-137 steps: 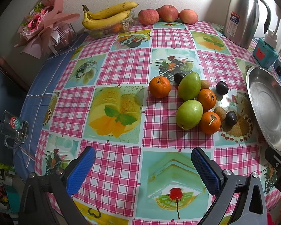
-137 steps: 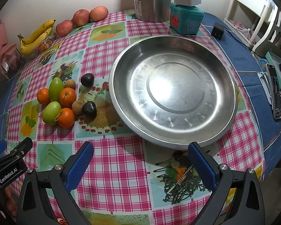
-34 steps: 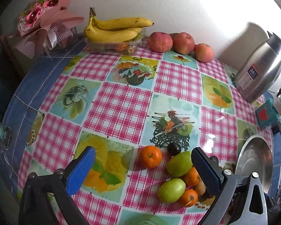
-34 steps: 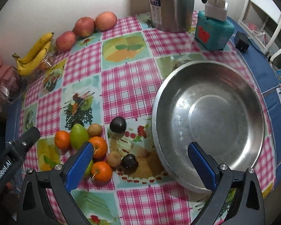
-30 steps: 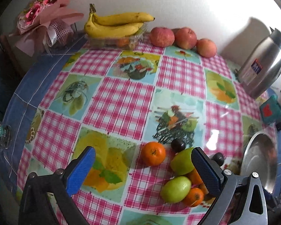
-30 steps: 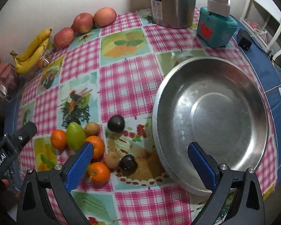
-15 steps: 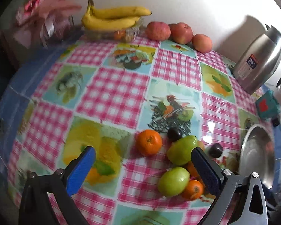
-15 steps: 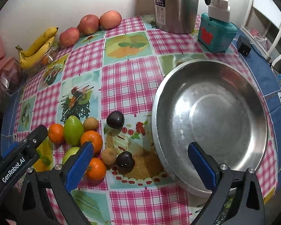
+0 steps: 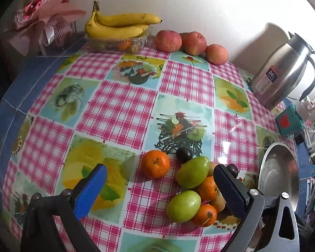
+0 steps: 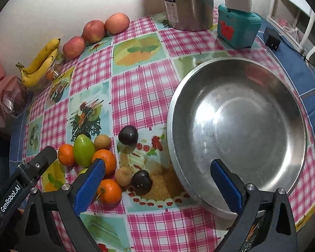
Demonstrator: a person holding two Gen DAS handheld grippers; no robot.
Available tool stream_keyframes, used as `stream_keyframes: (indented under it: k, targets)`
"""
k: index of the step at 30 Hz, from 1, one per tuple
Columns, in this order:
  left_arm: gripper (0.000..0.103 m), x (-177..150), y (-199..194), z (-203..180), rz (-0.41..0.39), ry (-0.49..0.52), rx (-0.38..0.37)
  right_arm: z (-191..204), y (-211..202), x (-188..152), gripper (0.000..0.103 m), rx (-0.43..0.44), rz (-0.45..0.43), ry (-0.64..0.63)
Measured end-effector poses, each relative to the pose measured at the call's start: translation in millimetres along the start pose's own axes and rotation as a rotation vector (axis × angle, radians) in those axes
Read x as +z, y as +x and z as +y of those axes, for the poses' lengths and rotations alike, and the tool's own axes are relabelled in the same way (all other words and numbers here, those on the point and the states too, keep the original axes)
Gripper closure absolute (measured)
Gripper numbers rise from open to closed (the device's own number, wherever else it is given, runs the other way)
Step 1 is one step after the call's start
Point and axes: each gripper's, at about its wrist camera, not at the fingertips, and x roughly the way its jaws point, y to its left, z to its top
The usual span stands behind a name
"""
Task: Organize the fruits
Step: 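Move the left tool toward a light-green apple while the right tool approaches a dark plum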
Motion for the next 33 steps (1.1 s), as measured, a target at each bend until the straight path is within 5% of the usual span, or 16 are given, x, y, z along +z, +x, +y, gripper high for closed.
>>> stream_keyframes:
  k: [11,17,27,33]
  targets:
    - [0.002,-2,4,-1,0.04,0.012,0.005,-4,-8,2,0.004,-0.027,-0.038,0.006]
    - [0.011,-7,12,-10,0.085,0.055,0.014,-9,-8,2,0.004,-0.011,-0.028,0.035]
    - [0.043,-23,34,-28,0.196,0.11,-0.004,-9,-10,2,0.004,-0.03,-0.019,0.033]
    - [0.047,-29,41,-41,0.241,0.146,-0.028,-6,-10,2,0.004,-0.025,-0.009,0.024]
